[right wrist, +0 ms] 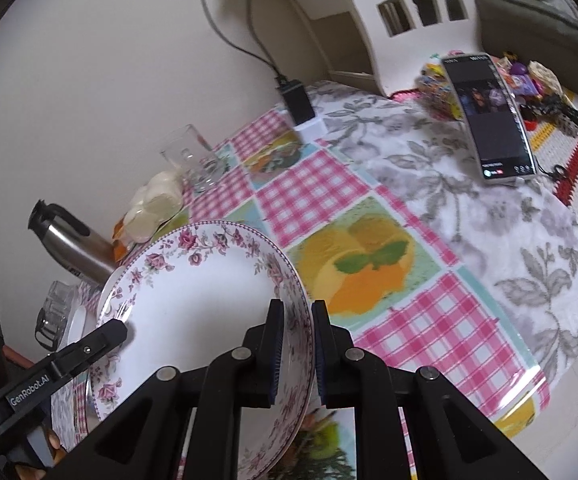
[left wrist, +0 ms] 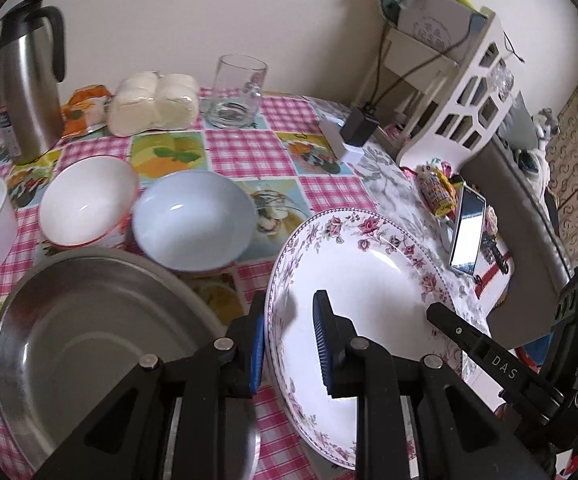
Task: Organize plates and bowls
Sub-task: 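Lift the floral plate with the right gripper and carry it over the steel basin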
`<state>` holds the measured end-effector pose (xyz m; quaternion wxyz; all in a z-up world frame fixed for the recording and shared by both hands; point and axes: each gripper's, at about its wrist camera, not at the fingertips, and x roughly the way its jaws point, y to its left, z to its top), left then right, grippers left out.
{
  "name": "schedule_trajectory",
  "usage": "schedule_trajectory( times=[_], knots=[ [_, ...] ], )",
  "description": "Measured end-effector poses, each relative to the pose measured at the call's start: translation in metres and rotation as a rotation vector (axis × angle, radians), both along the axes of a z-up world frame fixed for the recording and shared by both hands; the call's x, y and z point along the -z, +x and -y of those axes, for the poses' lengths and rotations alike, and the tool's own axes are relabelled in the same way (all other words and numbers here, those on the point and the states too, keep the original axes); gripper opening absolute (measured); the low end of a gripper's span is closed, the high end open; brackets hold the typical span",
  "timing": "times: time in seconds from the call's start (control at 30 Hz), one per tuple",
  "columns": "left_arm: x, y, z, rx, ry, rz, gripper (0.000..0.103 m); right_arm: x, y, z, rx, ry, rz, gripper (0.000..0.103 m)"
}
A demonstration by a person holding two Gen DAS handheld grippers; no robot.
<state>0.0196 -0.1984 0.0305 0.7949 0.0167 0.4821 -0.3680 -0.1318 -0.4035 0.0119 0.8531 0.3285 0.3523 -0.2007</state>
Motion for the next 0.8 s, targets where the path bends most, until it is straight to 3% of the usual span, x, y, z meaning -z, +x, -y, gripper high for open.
schedule_trajectory(
  times=[0.8],
  knots=[
    [0.0, 0.031, -0.133, -0.186, -0.047, -0.038, 0.023, -0.014, 0.059, -0.112, -0.195, -0.051, -0.017, 0.015]
  ],
)
